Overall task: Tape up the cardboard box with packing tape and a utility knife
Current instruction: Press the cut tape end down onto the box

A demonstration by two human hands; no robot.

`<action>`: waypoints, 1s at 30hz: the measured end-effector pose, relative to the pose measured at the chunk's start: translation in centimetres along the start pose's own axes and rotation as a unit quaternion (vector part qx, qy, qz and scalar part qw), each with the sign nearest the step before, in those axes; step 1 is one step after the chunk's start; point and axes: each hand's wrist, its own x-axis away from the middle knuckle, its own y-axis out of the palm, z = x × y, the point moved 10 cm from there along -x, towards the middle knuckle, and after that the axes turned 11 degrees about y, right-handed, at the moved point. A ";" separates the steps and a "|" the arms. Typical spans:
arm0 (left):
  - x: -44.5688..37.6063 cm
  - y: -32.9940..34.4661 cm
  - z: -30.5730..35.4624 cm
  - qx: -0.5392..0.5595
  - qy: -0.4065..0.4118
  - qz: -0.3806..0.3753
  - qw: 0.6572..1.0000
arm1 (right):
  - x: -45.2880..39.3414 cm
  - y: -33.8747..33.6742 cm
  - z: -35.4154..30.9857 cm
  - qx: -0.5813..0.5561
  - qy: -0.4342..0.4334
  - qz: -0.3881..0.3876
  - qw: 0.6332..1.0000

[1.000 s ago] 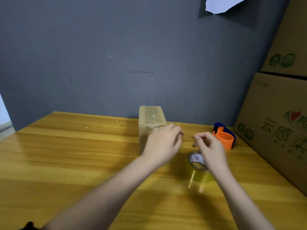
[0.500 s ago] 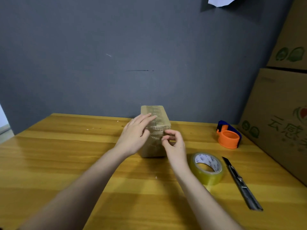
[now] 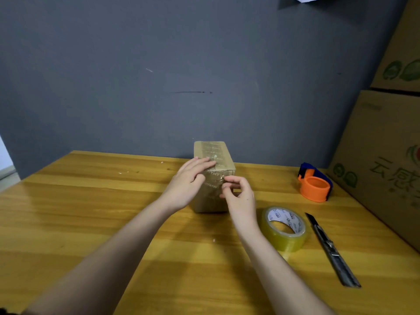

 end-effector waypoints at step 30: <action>-0.3 0.3 -0.1 0.004 -0.005 0.002 1.000 | 0.9 3.5 5.2 -0.250 0.249 0.074 0.933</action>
